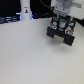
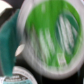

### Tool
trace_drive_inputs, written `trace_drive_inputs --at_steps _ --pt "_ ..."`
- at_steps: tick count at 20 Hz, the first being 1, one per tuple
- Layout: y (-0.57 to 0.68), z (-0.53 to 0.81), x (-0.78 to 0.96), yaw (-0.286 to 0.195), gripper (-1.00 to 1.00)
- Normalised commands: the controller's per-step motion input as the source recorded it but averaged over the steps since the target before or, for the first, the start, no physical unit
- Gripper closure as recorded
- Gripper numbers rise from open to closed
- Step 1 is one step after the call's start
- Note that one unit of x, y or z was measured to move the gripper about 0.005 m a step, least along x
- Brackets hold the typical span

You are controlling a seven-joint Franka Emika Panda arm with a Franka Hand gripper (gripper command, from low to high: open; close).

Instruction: Open the kcup holder, insert the kcup into the holder, and close the kcup holder

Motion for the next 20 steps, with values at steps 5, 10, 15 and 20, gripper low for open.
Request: trace_drive_inputs --at_steps 5,10,15,20 --pt "-0.03 0.47 0.27 0.048 -1.00" --pt "-0.27 0.55 0.43 0.065 -1.00" --pt "-0.40 0.35 0.55 0.042 -1.00" --pt "-0.44 0.19 0.67 0.016 -1.00"
